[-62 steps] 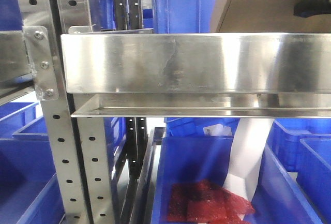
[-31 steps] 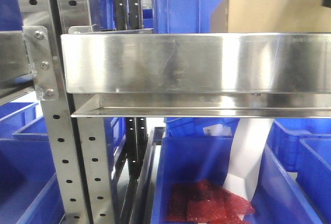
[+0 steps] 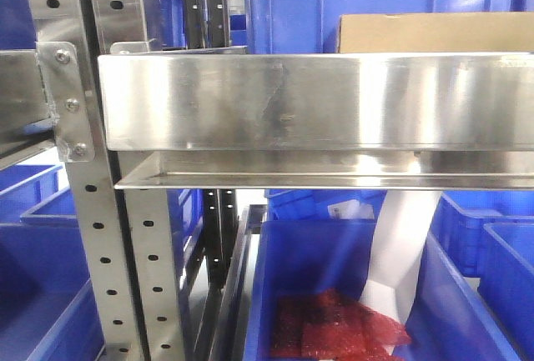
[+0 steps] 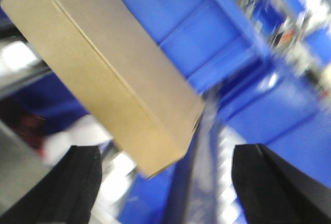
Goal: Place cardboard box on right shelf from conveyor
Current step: 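Lower the box onto the shelf and open the right gripper, then withdraw the open right gripper from the box on the shelf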
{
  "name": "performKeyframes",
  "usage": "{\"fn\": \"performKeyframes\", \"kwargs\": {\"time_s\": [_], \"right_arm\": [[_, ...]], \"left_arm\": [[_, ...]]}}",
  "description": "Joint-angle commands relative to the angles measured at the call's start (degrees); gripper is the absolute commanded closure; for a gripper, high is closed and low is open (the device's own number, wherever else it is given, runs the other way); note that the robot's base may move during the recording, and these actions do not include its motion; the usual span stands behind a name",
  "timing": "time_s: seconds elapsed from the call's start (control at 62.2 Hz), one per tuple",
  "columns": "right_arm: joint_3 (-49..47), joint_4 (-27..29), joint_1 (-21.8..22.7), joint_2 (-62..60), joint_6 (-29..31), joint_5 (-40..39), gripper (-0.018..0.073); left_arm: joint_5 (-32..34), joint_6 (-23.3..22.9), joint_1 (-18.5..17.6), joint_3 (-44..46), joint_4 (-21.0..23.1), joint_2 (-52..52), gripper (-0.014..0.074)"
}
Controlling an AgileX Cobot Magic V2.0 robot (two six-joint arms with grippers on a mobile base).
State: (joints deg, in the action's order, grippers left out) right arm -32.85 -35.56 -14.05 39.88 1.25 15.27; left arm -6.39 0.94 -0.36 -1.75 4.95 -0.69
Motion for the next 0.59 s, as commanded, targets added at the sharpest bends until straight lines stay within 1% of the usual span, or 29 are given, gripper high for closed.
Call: {"fn": "performKeyframes", "kwargs": {"time_s": [0.0,0.129,0.241,0.273,0.338,0.434,0.514,0.579], "right_arm": [[-0.95,6.52,-0.13,-3.57,-0.23,-0.88,0.0008],[1.44,13.65,-0.13,-8.74,-0.23,-0.89,0.0201],[5.64,17.95,-0.13,-14.76,-0.23,-1.0,0.0476],[6.65,18.94,-0.13,-16.43,-0.23,-1.0,0.0538],[8.94,22.31,-0.13,-19.33,-0.23,-1.61,0.0526],[12.95,29.14,-0.13,-24.04,-0.23,-4.13,0.0529],[16.56,33.76,-0.13,-28.26,-0.23,-8.88,0.0529],[19.14,35.04,-0.13,-31.52,-0.23,-12.96,0.0529]], "left_arm": [[4.71,-0.06,-0.33,0.16,0.15,-0.56,0.0715],[4.71,-0.06,-0.33,0.16,0.15,-0.56,0.0715],[4.71,-0.06,-0.33,0.16,0.15,-0.56,0.0715],[4.71,-0.06,-0.33,0.16,0.15,-0.56,0.0715],[4.71,-0.06,-0.33,0.16,0.15,-0.56,0.0715],[4.71,-0.06,-0.33,0.16,0.15,-0.56,0.0715],[4.71,-0.06,-0.33,0.16,0.15,-0.56,0.0715],[4.71,-0.06,-0.33,0.16,0.15,-0.56,0.0715]]}}
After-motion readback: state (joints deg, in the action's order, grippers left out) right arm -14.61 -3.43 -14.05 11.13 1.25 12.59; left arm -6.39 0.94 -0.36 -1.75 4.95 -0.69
